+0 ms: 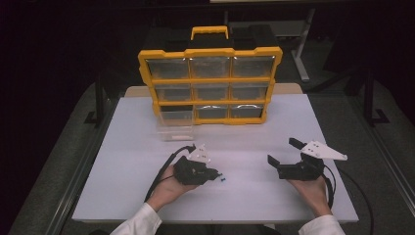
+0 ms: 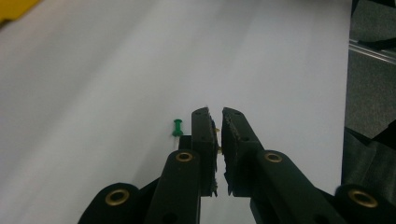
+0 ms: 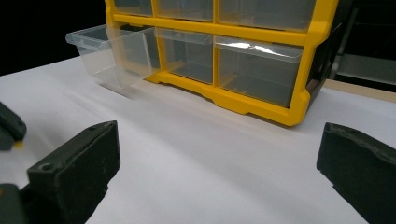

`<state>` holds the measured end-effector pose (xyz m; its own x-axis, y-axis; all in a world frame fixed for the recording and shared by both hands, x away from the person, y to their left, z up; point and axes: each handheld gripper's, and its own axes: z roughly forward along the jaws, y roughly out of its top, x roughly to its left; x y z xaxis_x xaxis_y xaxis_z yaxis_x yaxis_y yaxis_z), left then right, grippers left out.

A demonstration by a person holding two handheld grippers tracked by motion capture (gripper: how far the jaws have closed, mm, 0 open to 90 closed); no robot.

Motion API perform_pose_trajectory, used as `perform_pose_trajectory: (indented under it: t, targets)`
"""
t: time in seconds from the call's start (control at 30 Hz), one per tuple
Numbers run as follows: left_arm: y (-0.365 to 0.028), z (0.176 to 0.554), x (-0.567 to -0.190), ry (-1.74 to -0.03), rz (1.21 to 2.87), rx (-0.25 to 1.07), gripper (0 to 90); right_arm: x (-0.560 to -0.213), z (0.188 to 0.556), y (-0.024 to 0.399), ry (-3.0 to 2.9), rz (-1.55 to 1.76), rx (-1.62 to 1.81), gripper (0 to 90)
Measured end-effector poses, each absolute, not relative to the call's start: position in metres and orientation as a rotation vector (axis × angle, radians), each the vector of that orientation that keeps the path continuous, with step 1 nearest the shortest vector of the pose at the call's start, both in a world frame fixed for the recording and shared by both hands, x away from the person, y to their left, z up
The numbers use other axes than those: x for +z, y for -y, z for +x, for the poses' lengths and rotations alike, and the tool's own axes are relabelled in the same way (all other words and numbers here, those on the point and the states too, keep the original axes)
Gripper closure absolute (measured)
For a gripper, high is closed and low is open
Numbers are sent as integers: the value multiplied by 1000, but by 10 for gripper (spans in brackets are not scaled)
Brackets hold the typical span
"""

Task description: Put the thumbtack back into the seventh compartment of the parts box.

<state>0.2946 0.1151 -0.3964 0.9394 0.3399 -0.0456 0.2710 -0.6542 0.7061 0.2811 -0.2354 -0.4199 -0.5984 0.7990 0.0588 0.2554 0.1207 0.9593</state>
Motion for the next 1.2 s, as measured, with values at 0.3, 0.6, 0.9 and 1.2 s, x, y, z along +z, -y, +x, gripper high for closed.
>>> perform_pose_trajectory:
  t: [0.3,0.6,0.9,1.2]
  targets:
    - [-132,304,-367,-426,2317,151,840,-422,281,231,-1950,1008,1483,0]
    - [-143,316,-345,-435,2293,161,840,-423,282,231,-1957,1007,1485,0]
    - [-151,335,-324,-437,2293,178,840,-424,282,230,-1956,1007,1490,0]
    - [-159,353,-313,-467,2342,253,840,-424,282,230,-1957,996,1491,0]
